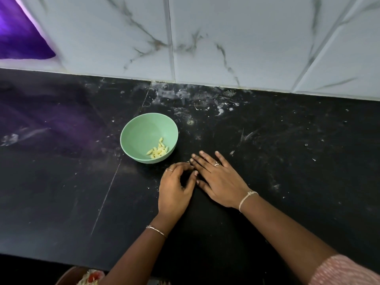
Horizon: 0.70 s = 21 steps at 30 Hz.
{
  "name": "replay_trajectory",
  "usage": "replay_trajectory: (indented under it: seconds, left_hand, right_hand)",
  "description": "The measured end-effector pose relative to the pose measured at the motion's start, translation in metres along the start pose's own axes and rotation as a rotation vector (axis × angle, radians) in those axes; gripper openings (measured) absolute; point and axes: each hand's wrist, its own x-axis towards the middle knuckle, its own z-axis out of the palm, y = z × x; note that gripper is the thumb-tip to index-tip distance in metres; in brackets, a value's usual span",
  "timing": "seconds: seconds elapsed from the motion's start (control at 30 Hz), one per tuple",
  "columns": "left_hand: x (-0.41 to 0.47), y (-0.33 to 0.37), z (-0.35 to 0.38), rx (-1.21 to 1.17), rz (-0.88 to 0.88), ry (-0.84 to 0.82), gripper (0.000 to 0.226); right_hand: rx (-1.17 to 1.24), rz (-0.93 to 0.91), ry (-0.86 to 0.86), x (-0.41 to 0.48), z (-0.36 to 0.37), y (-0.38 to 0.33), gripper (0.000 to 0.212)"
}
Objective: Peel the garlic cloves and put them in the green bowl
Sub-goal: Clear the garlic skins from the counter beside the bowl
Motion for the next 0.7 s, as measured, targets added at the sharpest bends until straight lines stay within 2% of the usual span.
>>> replay_trajectory:
  seconds: [0.1,0.2,0.27,0.33,0.5,0.6,0.7]
  left_hand:
    - [0.001,-0.002,0.002,0.032,0.005,-0.002,0.016]
    - [0.0,-0.003,0.004,0.036,-0.023,0.025,0.016]
    - [-0.002,-0.004,0.005,0.067,-0.004,0.014,0.017]
    - [-0.003,-0.004,0.005,0.144,0.046,-0.031,0.023]
    - [0.0,0.004,0.005,0.321,0.208,-0.249,0.044]
    - [0.002,0.005,0.005,0.241,0.241,-0.278,0.048]
    - [0.001,0.004,0.003,0.077,0.161,-0.223,0.054]
  right_hand:
    - [-0.069,0.062,0.018,-0.01,-0.001,0.005,0.065]
    - [-0.026,0.337,0.089,-0.033,0.002,0.005,0.076]
    - [0.007,0.512,0.072,-0.047,0.007,0.0,0.083]
    - [0.036,0.576,0.033,-0.055,0.013,-0.009,0.086]
    - [0.119,0.508,0.031,-0.042,0.016,-0.014,0.081]
    - [0.172,0.402,0.032,-0.031,0.013,-0.008,0.079]
    - [0.247,0.291,0.058,-0.019,0.01,-0.003,0.073]
